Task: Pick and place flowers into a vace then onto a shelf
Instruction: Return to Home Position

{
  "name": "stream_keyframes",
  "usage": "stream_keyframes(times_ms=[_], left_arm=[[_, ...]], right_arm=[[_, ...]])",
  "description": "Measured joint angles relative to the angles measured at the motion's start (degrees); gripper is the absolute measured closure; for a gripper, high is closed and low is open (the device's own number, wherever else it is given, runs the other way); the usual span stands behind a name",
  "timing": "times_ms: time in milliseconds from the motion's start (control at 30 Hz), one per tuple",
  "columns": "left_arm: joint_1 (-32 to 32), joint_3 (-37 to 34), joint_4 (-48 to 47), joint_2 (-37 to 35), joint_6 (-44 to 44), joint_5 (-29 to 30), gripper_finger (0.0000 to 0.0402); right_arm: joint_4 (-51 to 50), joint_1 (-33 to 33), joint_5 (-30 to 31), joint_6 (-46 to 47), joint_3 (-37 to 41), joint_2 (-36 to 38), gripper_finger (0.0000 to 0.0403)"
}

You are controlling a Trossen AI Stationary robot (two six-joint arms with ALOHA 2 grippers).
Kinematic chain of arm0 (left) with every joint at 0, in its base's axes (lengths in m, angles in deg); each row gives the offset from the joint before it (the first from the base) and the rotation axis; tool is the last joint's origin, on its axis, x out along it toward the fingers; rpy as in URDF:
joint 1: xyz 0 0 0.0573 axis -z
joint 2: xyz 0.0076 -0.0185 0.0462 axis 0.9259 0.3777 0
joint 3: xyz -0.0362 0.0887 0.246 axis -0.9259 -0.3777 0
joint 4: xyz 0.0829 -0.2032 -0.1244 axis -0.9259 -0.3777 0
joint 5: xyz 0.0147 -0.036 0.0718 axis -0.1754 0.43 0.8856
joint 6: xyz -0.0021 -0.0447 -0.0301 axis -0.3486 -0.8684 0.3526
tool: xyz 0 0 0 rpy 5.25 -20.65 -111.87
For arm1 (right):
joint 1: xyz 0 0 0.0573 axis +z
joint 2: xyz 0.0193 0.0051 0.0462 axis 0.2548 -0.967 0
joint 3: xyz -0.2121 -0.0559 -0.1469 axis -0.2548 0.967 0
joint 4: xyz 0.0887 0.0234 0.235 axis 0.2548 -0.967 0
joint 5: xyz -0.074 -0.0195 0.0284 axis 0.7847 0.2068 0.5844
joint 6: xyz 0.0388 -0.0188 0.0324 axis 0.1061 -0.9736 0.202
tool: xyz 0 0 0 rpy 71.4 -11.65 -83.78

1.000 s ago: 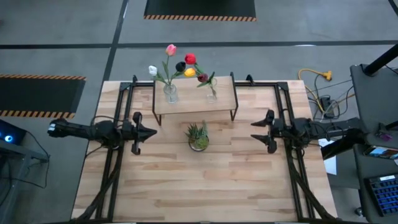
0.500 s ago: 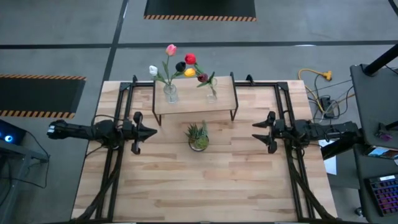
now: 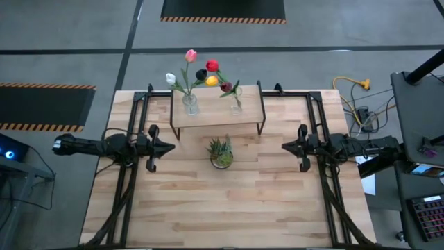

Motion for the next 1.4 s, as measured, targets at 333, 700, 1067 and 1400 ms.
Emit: stream_keyframes(times_ms=[333,700,1067,1400], left_arm=[[0.0,0.0,0.0,0.6,0.1,0.0,0.0402],[0.0,0.0,0.0,1.5,0.1,0.1,0.0402],[0.0,0.0,0.0,1.5,0.1,0.1,0.0402],[0.0,0.0,0.0,1.5,0.1,0.0,0.0402]], right_arm=[[0.0,0.0,0.2,-1.0,0.0,-0.1,0.0394],[0.4,0.0,0.2,3.6,0.0,-0.5,0.0394],[0.0,0.0,0.3,3.4,0.0,-0.9,0.0394],[0.0,0.0,0.3,3.3,0.0,-0.9,0.0394]])
